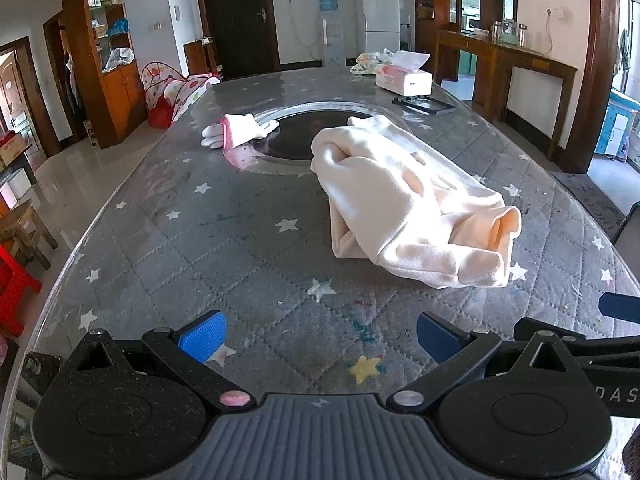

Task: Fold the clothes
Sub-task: 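Move both grippers toward the crumpled cream sweatshirt on the table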

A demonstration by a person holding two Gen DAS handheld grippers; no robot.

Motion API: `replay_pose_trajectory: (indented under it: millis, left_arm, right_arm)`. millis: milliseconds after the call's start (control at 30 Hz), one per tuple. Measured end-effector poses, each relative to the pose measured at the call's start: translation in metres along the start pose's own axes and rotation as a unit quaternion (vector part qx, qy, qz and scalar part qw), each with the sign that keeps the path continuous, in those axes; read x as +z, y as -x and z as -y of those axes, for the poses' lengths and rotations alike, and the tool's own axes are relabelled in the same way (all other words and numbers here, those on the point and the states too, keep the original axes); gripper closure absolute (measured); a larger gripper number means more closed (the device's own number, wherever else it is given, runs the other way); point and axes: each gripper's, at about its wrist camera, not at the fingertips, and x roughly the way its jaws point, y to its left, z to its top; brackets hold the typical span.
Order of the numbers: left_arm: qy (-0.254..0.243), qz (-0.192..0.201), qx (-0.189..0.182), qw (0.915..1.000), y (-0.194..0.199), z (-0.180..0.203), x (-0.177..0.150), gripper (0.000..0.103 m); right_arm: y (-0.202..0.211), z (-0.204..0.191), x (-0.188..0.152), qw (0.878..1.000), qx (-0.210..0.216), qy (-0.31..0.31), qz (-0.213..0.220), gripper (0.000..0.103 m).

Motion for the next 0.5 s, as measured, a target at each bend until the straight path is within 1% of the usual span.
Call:
replay_pose_trajectory:
  millis: [500]
  left_arm:
    - [0.006,-0.013,0.001,0.9999,-0.0067,-0.002,-0.001,0.0]
  right_arm:
    - [-0.0052,-0.002,-0.001,1.0,0.002,-0.002,-0.008,0.0]
